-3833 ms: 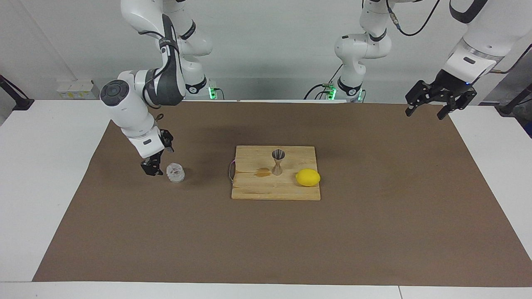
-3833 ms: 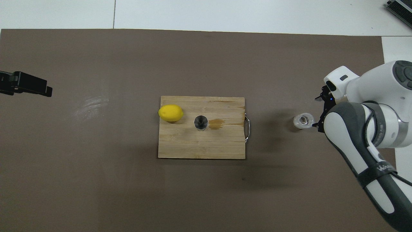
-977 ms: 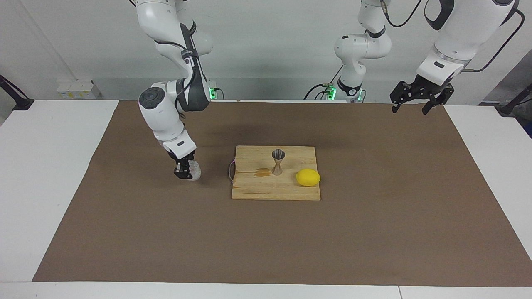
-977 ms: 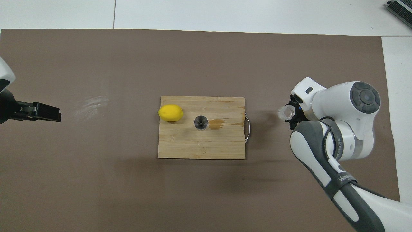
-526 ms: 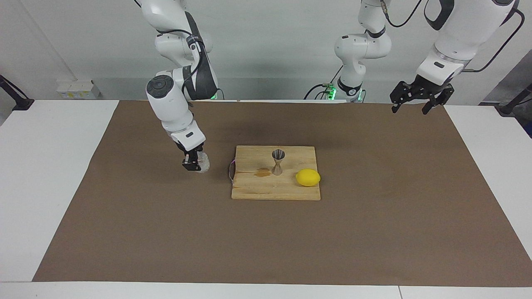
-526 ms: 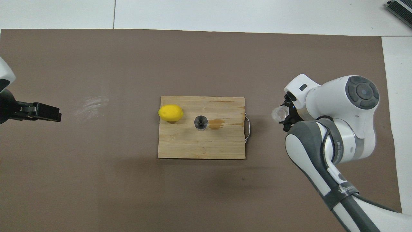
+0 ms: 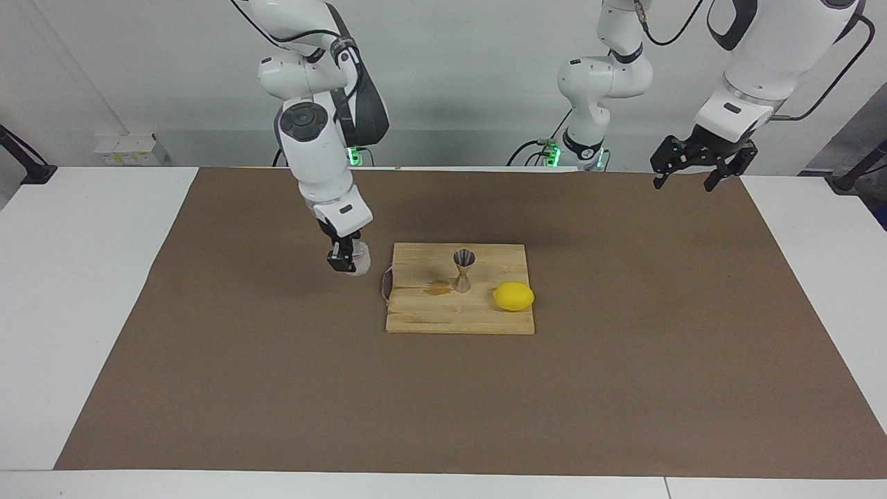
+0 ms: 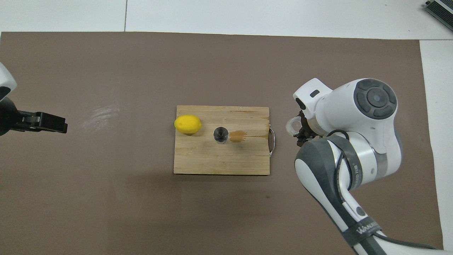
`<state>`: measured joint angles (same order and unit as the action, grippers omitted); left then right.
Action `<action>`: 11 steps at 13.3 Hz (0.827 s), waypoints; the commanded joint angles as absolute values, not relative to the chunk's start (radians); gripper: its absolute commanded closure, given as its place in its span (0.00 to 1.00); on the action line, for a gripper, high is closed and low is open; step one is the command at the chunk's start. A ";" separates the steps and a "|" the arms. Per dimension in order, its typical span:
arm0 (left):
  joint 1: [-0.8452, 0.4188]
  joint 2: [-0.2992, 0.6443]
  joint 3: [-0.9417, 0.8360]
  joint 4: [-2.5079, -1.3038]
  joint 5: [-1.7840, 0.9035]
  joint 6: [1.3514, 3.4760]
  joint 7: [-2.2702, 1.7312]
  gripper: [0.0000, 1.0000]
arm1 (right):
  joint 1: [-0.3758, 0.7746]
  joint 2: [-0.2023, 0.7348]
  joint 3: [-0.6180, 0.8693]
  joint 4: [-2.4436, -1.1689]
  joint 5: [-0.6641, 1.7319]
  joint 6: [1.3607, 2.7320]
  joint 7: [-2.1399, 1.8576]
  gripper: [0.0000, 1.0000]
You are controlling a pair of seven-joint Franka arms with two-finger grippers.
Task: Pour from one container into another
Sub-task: 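Lift the white cup with the right gripper toward the board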
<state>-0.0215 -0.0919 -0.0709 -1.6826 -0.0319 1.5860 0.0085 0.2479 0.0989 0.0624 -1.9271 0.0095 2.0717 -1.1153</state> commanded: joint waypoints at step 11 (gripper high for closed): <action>-0.034 -0.086 -0.064 -1.677 -0.031 1.603 0.009 0.00 | 0.400 0.202 0.067 -1.685 -0.119 1.887 -0.844 0.84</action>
